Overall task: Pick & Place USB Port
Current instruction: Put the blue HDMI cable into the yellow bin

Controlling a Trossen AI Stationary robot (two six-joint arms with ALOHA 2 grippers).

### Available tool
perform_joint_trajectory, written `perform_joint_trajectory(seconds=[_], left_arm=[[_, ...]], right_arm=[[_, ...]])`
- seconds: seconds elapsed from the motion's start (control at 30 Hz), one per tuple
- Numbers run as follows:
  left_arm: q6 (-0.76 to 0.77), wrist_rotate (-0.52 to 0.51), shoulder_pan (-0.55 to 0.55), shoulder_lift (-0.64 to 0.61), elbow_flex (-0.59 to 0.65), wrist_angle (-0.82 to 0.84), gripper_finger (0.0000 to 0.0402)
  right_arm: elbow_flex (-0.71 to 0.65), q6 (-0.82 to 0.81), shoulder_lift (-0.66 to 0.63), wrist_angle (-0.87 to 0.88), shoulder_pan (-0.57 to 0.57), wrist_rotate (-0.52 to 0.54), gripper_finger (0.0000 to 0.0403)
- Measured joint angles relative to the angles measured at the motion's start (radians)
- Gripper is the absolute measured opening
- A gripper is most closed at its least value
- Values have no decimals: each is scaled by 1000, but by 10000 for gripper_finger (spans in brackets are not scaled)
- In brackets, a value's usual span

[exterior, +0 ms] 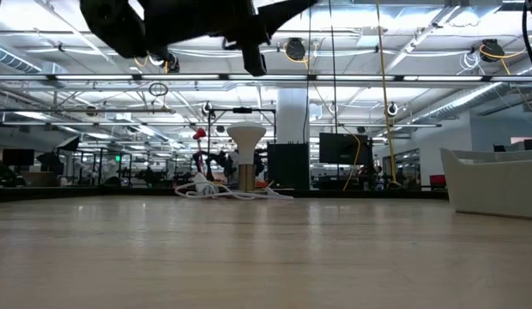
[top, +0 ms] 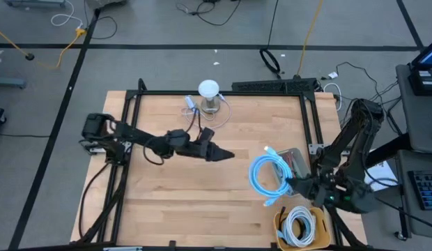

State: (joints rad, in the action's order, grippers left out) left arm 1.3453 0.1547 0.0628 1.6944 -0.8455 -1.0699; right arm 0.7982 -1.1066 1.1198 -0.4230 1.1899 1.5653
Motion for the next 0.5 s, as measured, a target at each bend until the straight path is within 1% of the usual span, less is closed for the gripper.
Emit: perform_joint_trajectory(seconds=[0.1, 0.2, 0.23, 0.33, 0.43, 0.5], left_arm=[[19, 36, 6, 43, -34, -57, 182], [-22, 77, 20, 66, -112, -26, 182], [-36, 90, 26, 73, -142, 2, 182], [-111, 127, 34, 75, -238, 154, 182], [-182, 147, 38, 76, -319, 293, 182], [-215, 151, 38, 74, -351, 362, 182]], right_arm=[[0, 77, -2, -42, -61, -42, 30], [0, 74, -1, -37, -134, -144, 30], [0, 72, -1, -38, -155, -182, 30], [0, 72, 0, -40, -212, -263, 30], [1, 71, -1, -41, -256, -323, 30], [1, 73, 2, -33, -279, -356, 30]])
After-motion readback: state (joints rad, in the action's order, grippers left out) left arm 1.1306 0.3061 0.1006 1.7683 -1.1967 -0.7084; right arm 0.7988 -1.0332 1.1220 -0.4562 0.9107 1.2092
